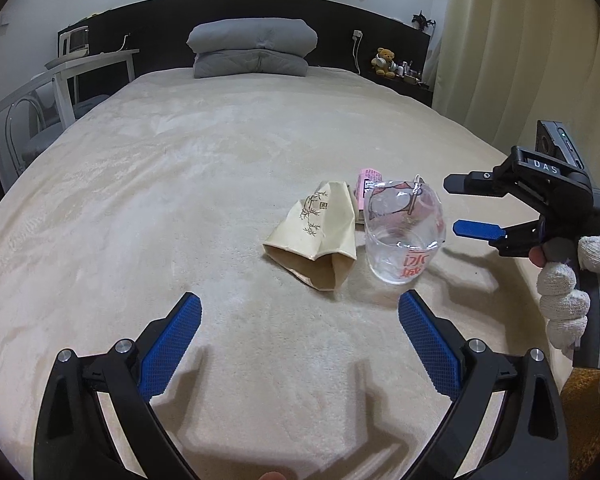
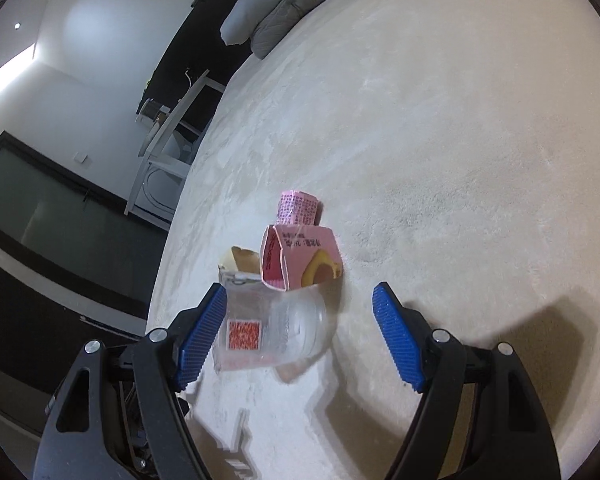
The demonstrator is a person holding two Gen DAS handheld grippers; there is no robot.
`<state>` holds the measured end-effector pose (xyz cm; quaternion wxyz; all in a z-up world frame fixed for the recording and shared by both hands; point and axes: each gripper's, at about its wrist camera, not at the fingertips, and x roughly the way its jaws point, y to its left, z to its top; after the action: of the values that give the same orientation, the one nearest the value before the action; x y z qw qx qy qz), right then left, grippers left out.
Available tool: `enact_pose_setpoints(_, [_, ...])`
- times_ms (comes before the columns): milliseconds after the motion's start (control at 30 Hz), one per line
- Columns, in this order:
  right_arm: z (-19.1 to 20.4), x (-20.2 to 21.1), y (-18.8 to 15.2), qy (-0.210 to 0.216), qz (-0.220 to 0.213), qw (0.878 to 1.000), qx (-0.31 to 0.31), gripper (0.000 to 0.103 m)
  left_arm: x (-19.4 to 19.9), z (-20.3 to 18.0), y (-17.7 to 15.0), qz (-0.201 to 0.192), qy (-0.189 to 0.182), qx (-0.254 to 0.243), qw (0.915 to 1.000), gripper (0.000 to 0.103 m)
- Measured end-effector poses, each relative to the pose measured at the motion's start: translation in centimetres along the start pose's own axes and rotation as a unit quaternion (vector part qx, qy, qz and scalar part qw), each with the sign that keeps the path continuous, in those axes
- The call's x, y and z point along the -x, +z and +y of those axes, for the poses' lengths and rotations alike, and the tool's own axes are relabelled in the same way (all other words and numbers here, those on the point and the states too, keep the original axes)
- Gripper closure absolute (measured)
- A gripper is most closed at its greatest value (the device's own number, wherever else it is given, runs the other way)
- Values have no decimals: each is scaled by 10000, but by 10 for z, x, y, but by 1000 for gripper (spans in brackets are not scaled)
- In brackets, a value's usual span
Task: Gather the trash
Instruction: 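Grasp the pink carton with the right tool while the left tool grasps the tan paper bag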
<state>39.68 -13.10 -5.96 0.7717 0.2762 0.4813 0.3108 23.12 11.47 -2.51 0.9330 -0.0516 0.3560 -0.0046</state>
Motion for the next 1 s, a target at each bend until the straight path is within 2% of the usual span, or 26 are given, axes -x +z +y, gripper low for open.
enact_pose_setpoints(133, [6, -14, 10, -113, -31, 9999, -27, 31, -8, 3, 2, 37, 4, -7, 10000, 6])
enact_pose_setpoints(367, [5, -36, 19, -360, 100, 9989, -278, 41, -12, 1, 1, 72, -47, -119, 9999, 6])
enact_pose_setpoints(433, [1, -39, 19, -478, 155, 9980, -375, 48, -13, 0, -1, 81, -50, -162, 9998, 6])
enact_pose_setpoints(533, [-3, -38, 19, -520, 198, 9973, -469, 51, -14, 0, -2, 114, -64, -186, 9997, 6])
enact_pose_setpoints(633, [-4, -31, 18, -646, 172, 9967, -450, 65, -14, -1, -3, 132, -62, -223, 9996, 6])
enact_pose_setpoints(667, [-6, -28, 17, -700, 178, 9962, -481, 73, -13, -2, -3, 126, -62, -244, 9996, 6])
enact_pose_setpoints(733, [-11, -26, 17, -799, 186, 9949, -590, 74, -13, -2, -4, 124, -52, -271, 9995, 6])
enact_pose_setpoints(1000, [-20, -15, 17, -535, 305, 9961, -628, 81, -16, -2, -5, 133, -67, -296, 9995, 6])
